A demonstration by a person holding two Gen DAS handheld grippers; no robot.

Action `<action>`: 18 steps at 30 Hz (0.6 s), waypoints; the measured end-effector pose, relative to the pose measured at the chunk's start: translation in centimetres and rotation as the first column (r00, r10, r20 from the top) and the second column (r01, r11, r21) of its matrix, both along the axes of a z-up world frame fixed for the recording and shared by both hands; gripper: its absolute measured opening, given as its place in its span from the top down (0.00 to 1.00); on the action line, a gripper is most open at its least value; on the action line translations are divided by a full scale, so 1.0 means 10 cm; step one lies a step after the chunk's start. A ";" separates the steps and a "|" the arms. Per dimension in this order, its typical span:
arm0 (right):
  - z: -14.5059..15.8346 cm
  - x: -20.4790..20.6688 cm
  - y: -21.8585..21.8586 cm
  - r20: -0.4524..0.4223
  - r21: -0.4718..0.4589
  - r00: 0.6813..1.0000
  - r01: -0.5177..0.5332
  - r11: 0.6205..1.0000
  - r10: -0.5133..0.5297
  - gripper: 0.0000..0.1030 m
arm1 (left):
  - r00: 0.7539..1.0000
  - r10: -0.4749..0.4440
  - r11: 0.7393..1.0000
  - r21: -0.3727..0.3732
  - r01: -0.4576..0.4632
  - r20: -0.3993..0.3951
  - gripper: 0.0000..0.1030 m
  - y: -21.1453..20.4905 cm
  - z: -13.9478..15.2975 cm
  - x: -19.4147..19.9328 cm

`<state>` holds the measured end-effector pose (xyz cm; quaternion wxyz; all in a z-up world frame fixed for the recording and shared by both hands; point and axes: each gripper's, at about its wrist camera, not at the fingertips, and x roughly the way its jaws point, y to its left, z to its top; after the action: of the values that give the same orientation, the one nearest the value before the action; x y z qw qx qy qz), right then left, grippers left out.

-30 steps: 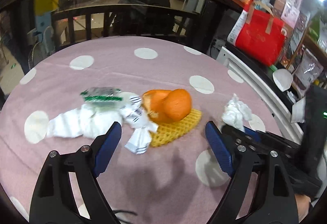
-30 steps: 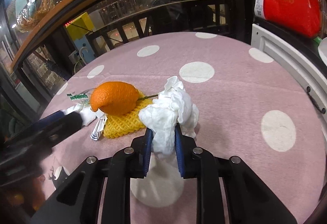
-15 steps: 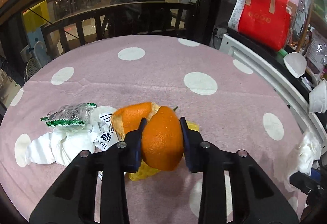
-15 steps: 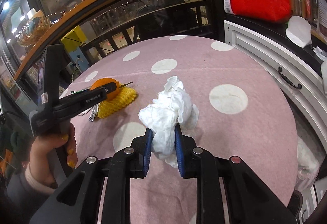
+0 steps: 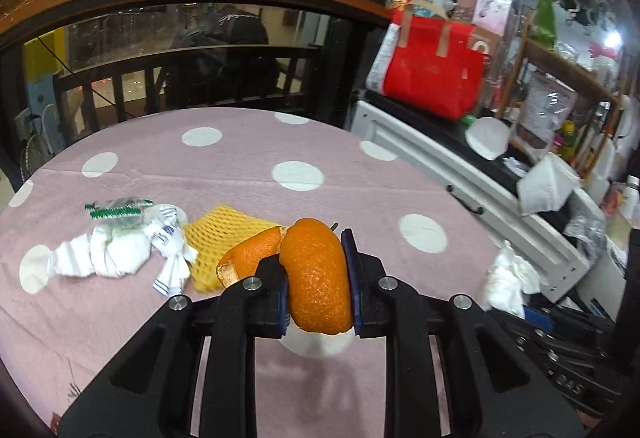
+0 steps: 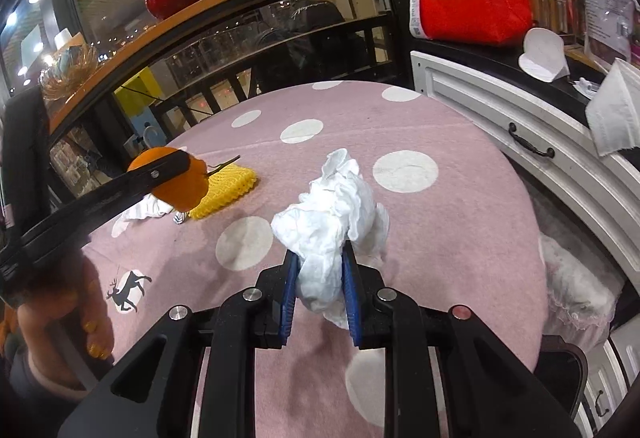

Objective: Collect trash
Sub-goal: 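Carry the orange and white tissue over the black bin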

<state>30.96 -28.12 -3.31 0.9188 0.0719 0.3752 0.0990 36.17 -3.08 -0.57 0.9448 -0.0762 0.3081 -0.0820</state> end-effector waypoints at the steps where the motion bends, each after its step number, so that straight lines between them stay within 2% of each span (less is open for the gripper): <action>1: 0.00 -0.06 -0.03 0.006 -0.003 1.000 0.007 1.000 -0.007 0.80 | 1.000 -0.014 1.000 -0.007 0.014 0.004 0.79 -0.04 0.01 -0.06; 11: 0.01 -0.63 -0.31 0.036 -0.022 0.996 0.087 0.996 -0.086 0.80 | 0.987 -0.160 0.985 -0.067 0.161 0.032 0.79 -0.46 0.10 -0.71; 18: -0.04 -1.10 -0.62 0.032 -0.024 0.984 0.175 0.984 -0.175 0.80 | 0.963 -0.266 0.960 -0.081 0.269 0.044 0.79 -0.83 0.09 -1.10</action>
<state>19.97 -34.30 -3.70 0.9304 0.0909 0.3549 0.0139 25.15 -11.36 0.36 0.9258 -0.0734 0.2961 -0.2234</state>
